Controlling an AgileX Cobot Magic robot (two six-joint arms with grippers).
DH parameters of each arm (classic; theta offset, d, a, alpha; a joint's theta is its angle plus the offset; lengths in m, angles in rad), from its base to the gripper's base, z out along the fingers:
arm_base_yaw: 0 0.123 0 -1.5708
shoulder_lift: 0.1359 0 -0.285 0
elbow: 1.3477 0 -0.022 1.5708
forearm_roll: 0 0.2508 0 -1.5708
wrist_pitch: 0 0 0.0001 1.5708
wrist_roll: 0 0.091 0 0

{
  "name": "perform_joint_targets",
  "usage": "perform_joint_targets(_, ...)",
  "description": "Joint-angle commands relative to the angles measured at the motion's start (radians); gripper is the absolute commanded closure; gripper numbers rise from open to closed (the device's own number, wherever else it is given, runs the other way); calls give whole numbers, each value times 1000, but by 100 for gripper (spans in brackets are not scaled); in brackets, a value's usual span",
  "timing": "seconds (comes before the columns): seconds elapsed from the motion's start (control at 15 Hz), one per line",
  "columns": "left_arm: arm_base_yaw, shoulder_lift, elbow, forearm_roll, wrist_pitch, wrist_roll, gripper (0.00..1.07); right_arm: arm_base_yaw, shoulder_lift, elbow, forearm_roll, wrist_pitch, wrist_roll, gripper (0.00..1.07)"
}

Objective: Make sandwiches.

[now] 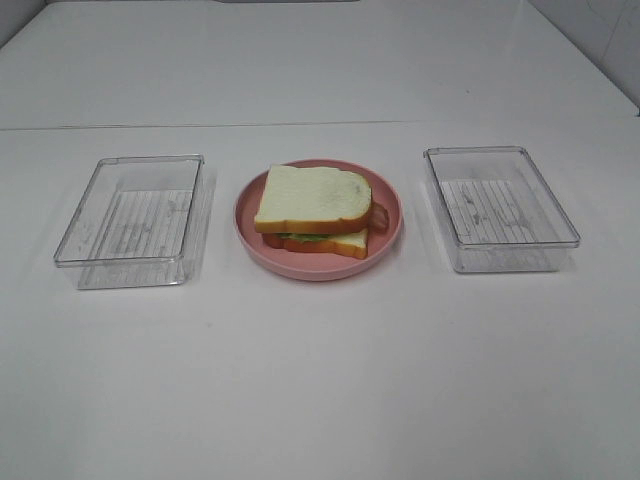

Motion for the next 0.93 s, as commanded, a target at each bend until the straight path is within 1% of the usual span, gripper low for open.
perform_joint_targets(0.07, -2, -21, 3, -9, -3, 2, 33, 3, -9, 4, -2, -11, 1, 25)
perform_joint_targets(0.13, 7, -21, 3, -9, -3, 2, 33, 3, -9, 4, -2, -11, 1, 25)
perform_joint_targets(0.2, 47, -21, 3, -9, -3, 2, 33, 2, -9, 4, -2, -11, 1, 25)
perform_joint_targets(0.27, 113, -21, 3, -9, -3, 2, 33, -30, -9, 4, 4, -11, 1, 25)
perform_joint_targets(0.33, 149, -21, 3, -9, -3, 2, 33, -52, -9, 4, 1, -11, 1, 25)
perform_joint_targets(0.47, 263, -21, 3, -9, -3, 2, 33, -134, -13, 4, 1, -11, 1, 25)
perform_joint_targets(0.6, 334, -22, 3, -9, -3, 2, 33, -206, -73, 4, 3, -11, 1, 25)
perform_joint_targets(0.93, 335, -25, 3, -9, -3, 2, 33, -206, -140, 4, 1, -11, 1, 25)
